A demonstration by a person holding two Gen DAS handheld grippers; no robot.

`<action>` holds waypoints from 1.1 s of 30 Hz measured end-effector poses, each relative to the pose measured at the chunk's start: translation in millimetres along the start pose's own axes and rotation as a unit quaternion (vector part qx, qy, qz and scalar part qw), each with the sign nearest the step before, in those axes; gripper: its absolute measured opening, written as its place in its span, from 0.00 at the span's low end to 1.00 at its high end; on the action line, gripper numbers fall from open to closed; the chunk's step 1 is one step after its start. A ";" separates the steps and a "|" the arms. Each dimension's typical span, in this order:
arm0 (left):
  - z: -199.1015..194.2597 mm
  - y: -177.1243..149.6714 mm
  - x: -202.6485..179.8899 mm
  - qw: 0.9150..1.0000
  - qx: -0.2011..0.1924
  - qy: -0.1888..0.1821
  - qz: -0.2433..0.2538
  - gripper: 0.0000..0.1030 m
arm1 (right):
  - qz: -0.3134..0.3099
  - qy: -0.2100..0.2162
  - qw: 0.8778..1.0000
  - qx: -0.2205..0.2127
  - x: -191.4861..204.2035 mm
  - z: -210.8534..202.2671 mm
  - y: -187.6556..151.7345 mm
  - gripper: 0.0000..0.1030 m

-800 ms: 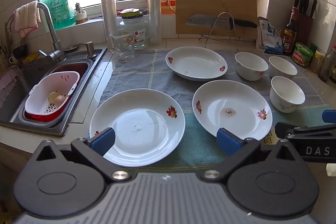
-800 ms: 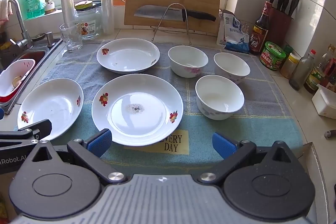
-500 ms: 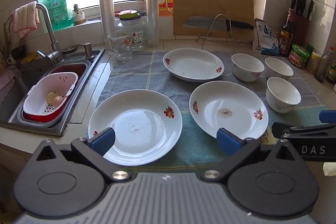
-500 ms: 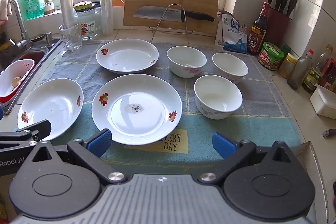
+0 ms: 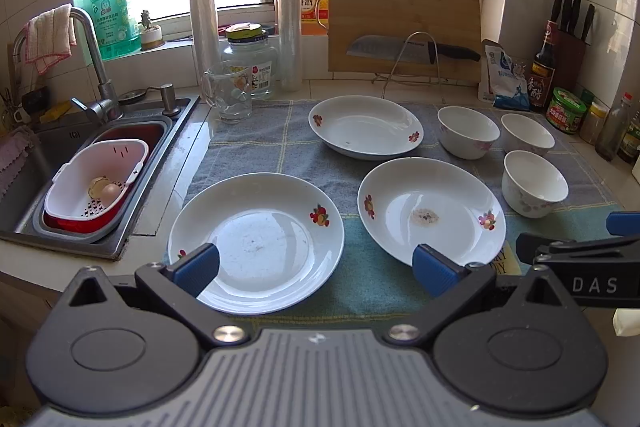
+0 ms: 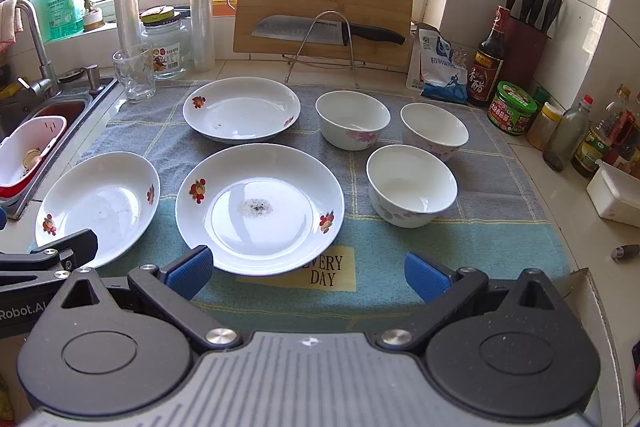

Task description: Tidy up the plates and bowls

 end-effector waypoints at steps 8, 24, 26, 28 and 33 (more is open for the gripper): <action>-1.1 0.5 -2.1 1.000 -0.001 0.001 0.001 0.99 | 0.000 0.000 1.000 -0.001 0.7 -0.4 0.4 1.00; -2.7 3.0 -1.9 1.000 -0.005 -0.002 0.002 0.99 | -0.002 -0.001 1.000 -0.004 0.5 -1.3 5.6 1.00; -2.7 3.0 -1.9 1.000 -0.005 -0.001 0.002 0.99 | -0.002 -0.001 1.000 -0.004 0.6 -1.2 5.5 1.00; -2.7 3.1 -1.8 1.000 -0.005 -0.001 0.002 0.99 | -0.002 -0.002 1.000 -0.004 0.7 -1.2 5.5 1.00; -2.4 3.8 -2.1 1.000 -0.004 0.000 0.003 0.99 | -0.002 0.000 1.000 -0.002 0.5 -0.5 6.4 1.00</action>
Point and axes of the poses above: each gripper's, at about its wrist camera, not at the fingertips, and z roughly the way its jaws point, x to its left, y to its top, the point moved 5 cm from there along z, roughly the way its jaws point, and after that the axes turned 8 degrees about -z, right-handed, at the moved point
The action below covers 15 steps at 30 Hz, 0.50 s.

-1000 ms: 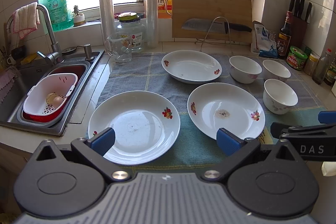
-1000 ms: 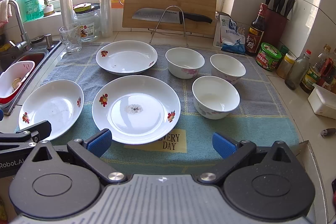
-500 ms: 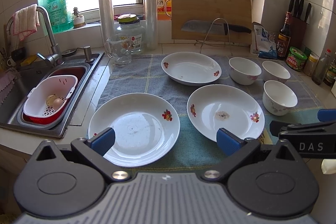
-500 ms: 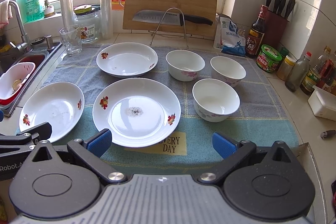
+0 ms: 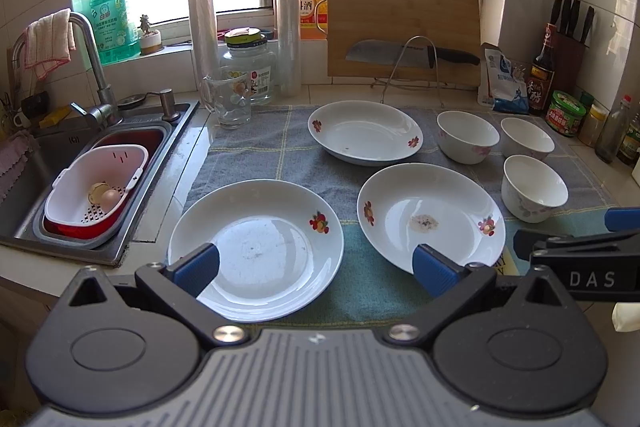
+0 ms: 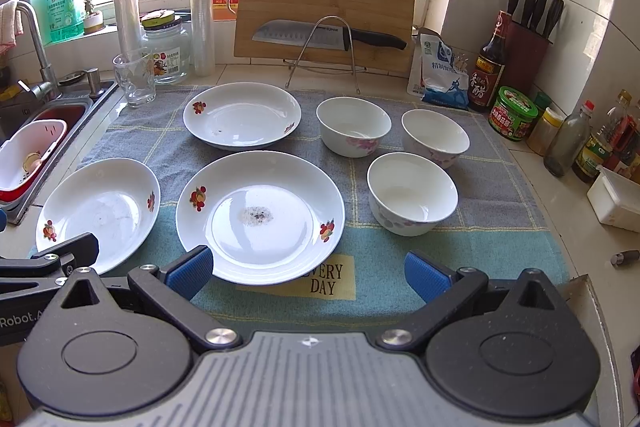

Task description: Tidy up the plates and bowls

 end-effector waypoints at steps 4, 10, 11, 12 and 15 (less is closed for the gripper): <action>0.5 0.8 0.3 1.000 0.000 0.001 0.000 0.99 | -0.002 0.001 1.000 0.001 -0.6 1.2 2.3 1.00; 2.6 1.2 1.3 1.000 0.001 0.003 -0.001 0.99 | -0.003 0.002 1.000 0.001 0.6 2.9 2.9 1.00; 2.8 1.5 1.3 1.000 0.001 0.004 -0.001 0.99 | -0.003 0.002 1.000 0.001 0.7 3.3 3.3 1.00; 3.3 0.5 0.7 1.000 0.000 0.004 -0.001 0.99 | -0.004 0.002 1.000 0.000 0.9 3.6 2.2 1.00; 3.3 0.1 0.4 1.000 0.000 0.004 -0.002 0.99 | -0.005 0.002 1.000 0.000 0.4 3.9 2.3 1.00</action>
Point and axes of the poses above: each gripper's, at about its wrist camera, not at the fingertips, and z roughly the way its jaws point, x to its left, y to its top, the point moved 5 cm from there along z, roughly the way its jaws point, and after that the axes turned 8 degrees about -z, right-handed, at the moved point
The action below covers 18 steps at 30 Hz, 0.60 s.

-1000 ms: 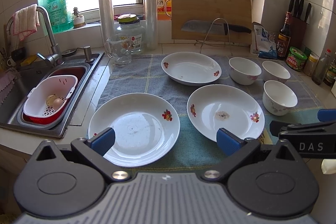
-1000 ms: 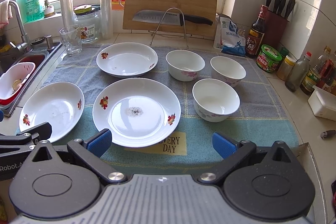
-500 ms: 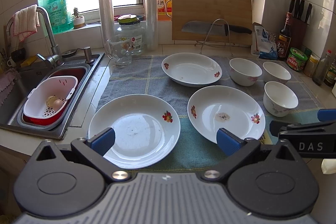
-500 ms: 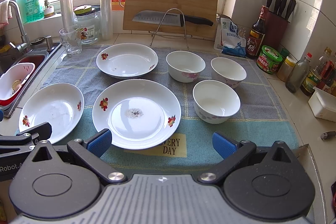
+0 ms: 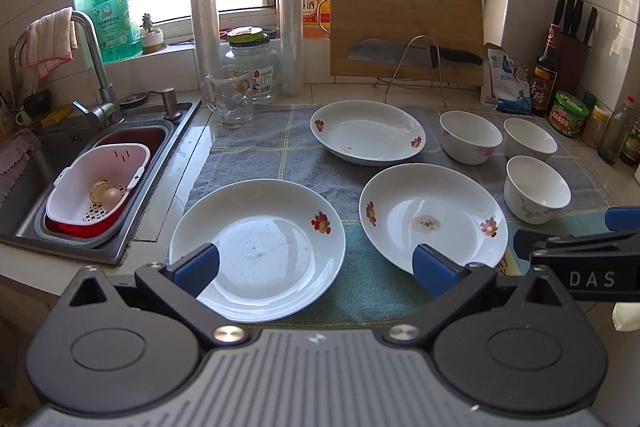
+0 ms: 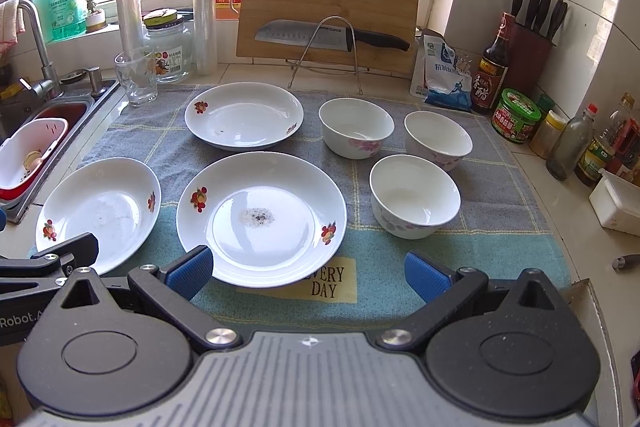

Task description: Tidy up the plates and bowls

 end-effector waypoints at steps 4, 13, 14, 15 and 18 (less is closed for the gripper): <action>0.2 0.1 0.3 1.000 0.000 0.000 0.000 0.99 | 0.000 0.000 1.000 0.000 -0.1 0.1 0.2 1.00; 0.2 0.0 0.5 1.000 0.000 0.000 0.000 0.99 | -0.001 0.002 1.000 0.000 -0.3 1.1 0.7 1.00; 0.3 0.1 0.5 1.000 0.000 0.001 0.000 0.99 | -0.001 0.002 1.000 0.000 -0.5 1.6 1.1 1.00; 0.0 -0.1 0.7 1.000 -0.001 0.000 0.000 0.99 | -0.001 0.004 1.000 -0.001 -1.6 2.2 1.7 1.00; 0.2 0.1 0.8 1.000 -0.001 0.001 -0.001 0.99 | -0.003 0.009 1.000 -0.002 -3.4 4.1 2.4 1.00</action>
Point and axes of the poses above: each gripper's, at about its wrist camera, not at the fingertips, and z roughly the way its jaws point, x to its left, y to its top, the point moved 5 cm from there along z, roughly the way its jaws point, and after that the axes turned 8 degrees about -z, right-handed, at the moved point
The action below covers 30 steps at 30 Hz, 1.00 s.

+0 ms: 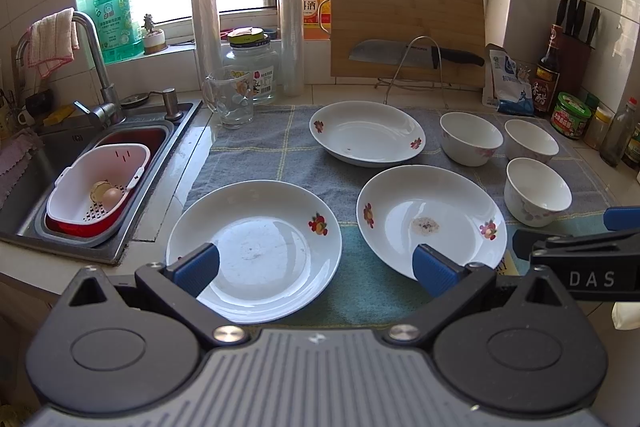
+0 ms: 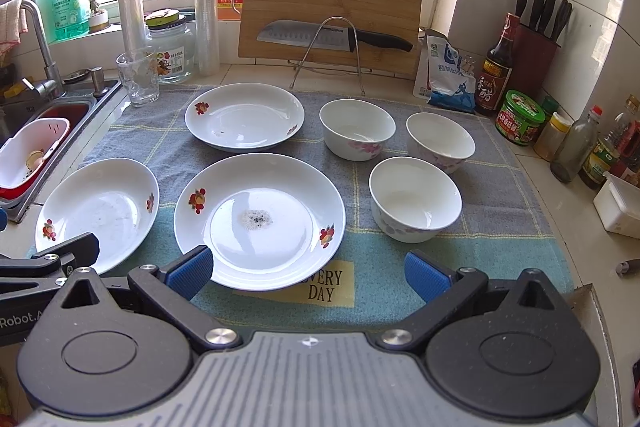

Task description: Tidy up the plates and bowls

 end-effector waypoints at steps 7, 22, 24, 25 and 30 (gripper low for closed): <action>-0.8 -0.1 1.7 1.000 -0.005 0.006 -0.011 0.99 | -0.011 0.021 1.000 -0.010 -1.4 4.2 2.7 1.00; -11.9 -14.0 15.5 0.998 -0.047 0.029 -0.011 0.99 | -0.055 0.123 0.989 -0.059 3.0 24.9 18.9 1.00; -9.9 -21.7 20.2 0.998 -0.046 0.030 -0.009 0.99 | -0.053 0.140 0.986 -0.073 1.6 27.1 26.2 1.00; -7.7 -26.0 23.1 0.999 -0.044 0.031 -0.009 0.99 | -0.053 0.145 0.985 -0.078 1.4 28.0 29.6 1.00; 14.8 -47.2 42.5 0.999 -0.019 0.038 -0.015 0.99 | -0.060 0.176 0.978 -0.098 7.4 30.6 45.4 1.00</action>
Point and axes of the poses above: each gripper's, at about its wrist camera, not at the fingertips, and z roughly the way its jaws point, x to its left, y to its top, the point moved 5 cm from there along z, roughly the way its jaws point, and after that the axes turned 8 degrees about -z, right-handed, at the moved point
